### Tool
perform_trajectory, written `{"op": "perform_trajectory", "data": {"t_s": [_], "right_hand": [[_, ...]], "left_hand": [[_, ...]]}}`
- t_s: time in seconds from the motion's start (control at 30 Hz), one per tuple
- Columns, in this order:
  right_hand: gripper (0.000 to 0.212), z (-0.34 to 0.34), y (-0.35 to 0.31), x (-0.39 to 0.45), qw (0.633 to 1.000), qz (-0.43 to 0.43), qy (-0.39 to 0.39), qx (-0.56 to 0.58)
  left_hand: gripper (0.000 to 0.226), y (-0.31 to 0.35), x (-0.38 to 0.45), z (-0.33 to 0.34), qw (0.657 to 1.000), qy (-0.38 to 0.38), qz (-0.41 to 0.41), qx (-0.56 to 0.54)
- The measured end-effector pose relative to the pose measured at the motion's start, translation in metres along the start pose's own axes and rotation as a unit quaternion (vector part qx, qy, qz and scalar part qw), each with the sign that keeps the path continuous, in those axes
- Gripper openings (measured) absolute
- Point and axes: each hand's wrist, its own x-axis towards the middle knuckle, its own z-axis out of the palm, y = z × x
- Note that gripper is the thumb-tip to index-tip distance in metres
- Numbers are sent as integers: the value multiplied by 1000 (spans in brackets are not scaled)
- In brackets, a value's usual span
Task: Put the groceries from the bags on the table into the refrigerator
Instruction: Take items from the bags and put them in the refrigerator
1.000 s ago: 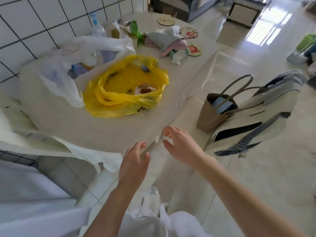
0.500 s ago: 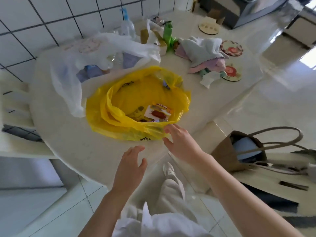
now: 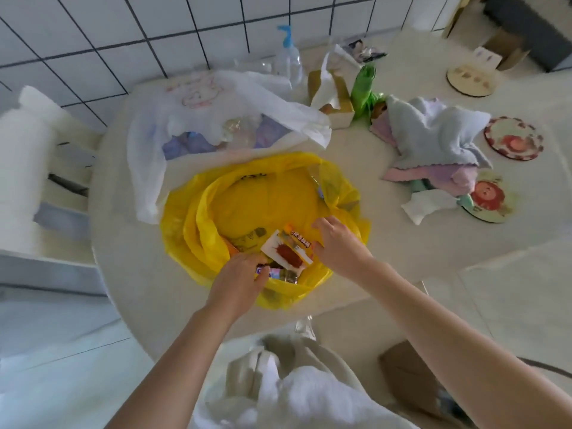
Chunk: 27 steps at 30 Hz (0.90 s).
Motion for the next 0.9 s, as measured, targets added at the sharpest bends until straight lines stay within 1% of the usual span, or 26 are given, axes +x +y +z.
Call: {"op": "perform_trajectory", "data": {"t_s": [0.1, 0.2, 0.3, 0.4, 0.47, 0.53, 0.67, 0.77, 0.9], "right_hand": [[36, -10, 5, 30, 999, -38, -15, -27], [36, -16, 9, 60, 998, -50, -19, -30], [37, -20, 13, 85, 997, -51, -8, -50], [39, -19, 17, 104, 990, -63, -28, -126], [42, -15, 21, 115, 986, -57, -30, -152], [47, -10, 25, 125, 987, -36, -22, -155], [60, -8, 27, 135, 989, 25, -14, -144], [65, -8, 30, 142, 988, 56, -8, -143], [68, -8, 40, 155, 984, 91, -2, -152]], "left_hand": [[26, -7, 5, 3, 999, -7, -34, 42], [28, -16, 2, 4, 992, -14, -88, 84], [39, -24, -2, 4, 987, -45, -101, 115], [50, -27, 1, 2, 986, -69, -79, 132], [57, -27, 10, 2, 984, -99, -42, 142], [63, -26, 19, 4, 976, -142, -13, 166], [72, -22, 29, 12, 957, -202, 7, 206], [74, -17, 34, 20, 948, -217, 25, 232], [70, -13, 39, 25, 942, -215, 54, 254]]}}
